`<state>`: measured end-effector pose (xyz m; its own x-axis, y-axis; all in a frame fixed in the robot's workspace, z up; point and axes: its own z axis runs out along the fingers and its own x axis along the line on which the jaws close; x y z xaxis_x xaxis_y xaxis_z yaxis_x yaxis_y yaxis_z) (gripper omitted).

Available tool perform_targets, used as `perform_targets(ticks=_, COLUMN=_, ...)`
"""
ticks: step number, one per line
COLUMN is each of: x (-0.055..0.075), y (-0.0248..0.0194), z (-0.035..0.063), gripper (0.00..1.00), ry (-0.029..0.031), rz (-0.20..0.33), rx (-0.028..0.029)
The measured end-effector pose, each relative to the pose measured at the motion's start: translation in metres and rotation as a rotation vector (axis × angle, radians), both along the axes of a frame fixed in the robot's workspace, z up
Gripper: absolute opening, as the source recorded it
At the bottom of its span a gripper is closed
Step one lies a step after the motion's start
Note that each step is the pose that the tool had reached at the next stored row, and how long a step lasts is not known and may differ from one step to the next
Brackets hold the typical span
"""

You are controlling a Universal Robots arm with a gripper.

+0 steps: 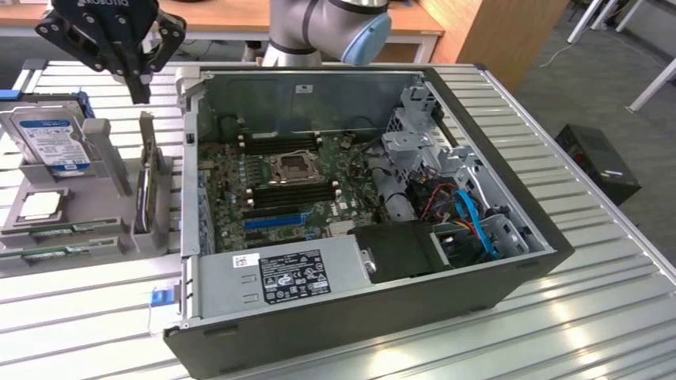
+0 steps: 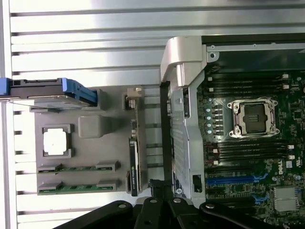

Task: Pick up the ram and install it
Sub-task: 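Reach for the ram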

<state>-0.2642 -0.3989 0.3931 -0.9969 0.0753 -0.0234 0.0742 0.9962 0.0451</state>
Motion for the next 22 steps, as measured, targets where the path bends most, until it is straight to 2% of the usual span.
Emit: perform_targets(ticks=22, x=-0.048, y=0.0, z=-0.0001, gripper=0.1, ry=0.0001, rz=0.0, rx=0.0)
